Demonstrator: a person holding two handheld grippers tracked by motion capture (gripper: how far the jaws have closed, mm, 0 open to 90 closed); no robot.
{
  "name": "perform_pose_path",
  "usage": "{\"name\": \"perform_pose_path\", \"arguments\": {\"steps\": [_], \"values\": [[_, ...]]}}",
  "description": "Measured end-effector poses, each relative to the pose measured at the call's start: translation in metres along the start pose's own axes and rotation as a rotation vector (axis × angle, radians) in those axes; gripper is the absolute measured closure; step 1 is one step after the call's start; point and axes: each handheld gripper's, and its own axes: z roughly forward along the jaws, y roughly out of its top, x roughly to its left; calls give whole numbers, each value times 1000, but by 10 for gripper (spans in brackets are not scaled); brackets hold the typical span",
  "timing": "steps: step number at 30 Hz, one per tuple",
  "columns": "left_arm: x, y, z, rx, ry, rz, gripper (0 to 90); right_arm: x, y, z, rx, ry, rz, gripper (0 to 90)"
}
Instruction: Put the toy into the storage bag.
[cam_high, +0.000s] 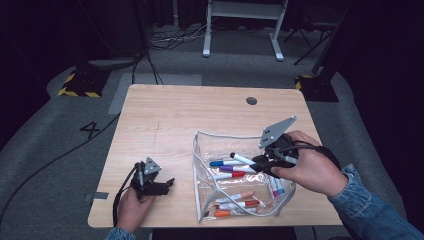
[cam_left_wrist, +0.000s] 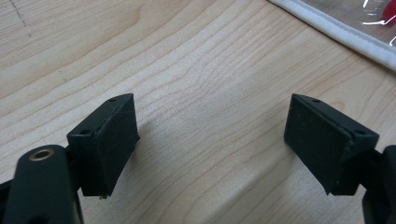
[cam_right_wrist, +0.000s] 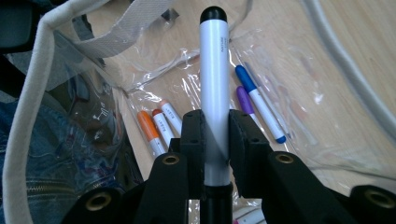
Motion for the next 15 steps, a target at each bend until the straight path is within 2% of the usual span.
{"name": "perform_pose_path", "arguments": {"steps": [15], "values": [[0,0,0,0,-1,0,178,15,15,45,147,83,-60,768]]}}
